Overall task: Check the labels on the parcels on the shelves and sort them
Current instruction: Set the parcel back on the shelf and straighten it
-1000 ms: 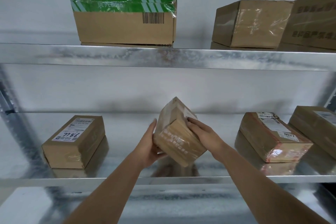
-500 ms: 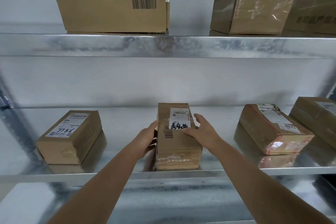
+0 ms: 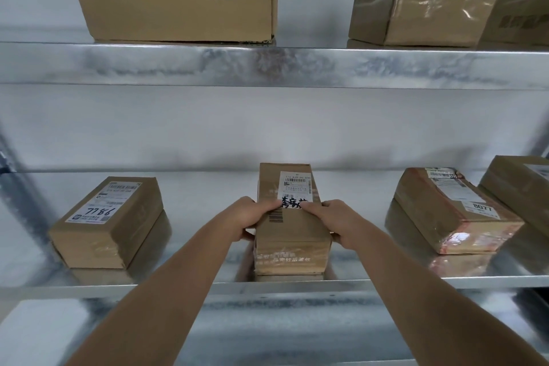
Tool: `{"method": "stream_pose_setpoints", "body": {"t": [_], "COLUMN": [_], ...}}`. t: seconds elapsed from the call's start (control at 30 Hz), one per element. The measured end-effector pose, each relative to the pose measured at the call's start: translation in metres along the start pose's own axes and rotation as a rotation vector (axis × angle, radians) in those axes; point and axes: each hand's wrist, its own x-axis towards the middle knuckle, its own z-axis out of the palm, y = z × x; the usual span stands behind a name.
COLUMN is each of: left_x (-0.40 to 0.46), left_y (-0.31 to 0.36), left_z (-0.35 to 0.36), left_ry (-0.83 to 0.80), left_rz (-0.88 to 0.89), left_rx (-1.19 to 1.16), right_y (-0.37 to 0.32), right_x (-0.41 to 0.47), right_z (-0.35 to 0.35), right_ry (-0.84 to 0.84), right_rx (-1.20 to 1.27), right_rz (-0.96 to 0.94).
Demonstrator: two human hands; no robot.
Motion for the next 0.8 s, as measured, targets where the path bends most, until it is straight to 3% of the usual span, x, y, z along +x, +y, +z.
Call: {"method": "stream_pose_setpoints", "body": {"t": [0.8], "left_x": [0.025], "left_y": [0.014], "left_z": [-0.012], "left_ry": [-0.057], "left_rz": [-0.069], "left_rx": [-0.012], "right_y": [-0.017], "right_x": [0.017], "right_z": [-0.01], "right_ry": [-0.083], "right_rx": [-0.033], "right_rz": [0.121]}}
